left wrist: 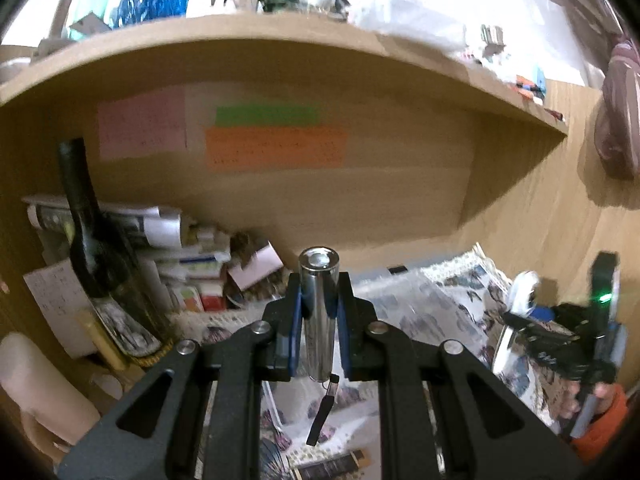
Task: Organize rigid objects
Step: 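Carry both held items over the clear box and open both tools to drop them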
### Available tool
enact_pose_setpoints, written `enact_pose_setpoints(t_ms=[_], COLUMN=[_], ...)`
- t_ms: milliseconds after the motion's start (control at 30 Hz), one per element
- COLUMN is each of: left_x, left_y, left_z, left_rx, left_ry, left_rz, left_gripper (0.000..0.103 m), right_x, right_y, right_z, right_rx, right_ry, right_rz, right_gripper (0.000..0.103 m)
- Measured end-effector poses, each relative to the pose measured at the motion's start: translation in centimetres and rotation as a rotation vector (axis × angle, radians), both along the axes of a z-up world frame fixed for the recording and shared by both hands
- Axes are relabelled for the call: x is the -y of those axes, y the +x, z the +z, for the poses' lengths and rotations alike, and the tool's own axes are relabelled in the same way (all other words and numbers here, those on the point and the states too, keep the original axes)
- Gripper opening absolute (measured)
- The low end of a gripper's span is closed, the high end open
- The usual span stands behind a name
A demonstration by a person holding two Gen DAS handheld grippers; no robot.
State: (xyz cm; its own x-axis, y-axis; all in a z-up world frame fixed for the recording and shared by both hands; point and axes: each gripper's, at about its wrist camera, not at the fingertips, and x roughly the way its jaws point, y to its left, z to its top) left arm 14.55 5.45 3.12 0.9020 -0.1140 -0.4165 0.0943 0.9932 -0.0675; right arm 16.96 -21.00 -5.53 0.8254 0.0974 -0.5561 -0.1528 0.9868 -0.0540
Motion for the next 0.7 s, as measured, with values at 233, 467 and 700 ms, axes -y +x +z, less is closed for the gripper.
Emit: enact_pose_setpoints(t_ms=[233,467,700], left_x=[0.3,0.6,0.2], left_y=[1.6,4.6,9.0], left_z=[0.1,-2.3,-7.0], left_rx=[0.023,-0.033,-0.255], left_ry=[0.045,0.098,0.057], left_rz=[0.044,0.056,-0.031], left_gripper=[0.015,0.015,0.015], right_x=[-1.8,-5.5,-9.2], right_y=[1.1,5.0,8.9], right_z=[5.3,4.2,-0.6], right_rx=[0.168,0.124,-0.057], right_ry=[0.028,0.007,-0.059], right_rz=[0.068,0.165,0.270], right_gripper=[0.033,0.033,0.033])
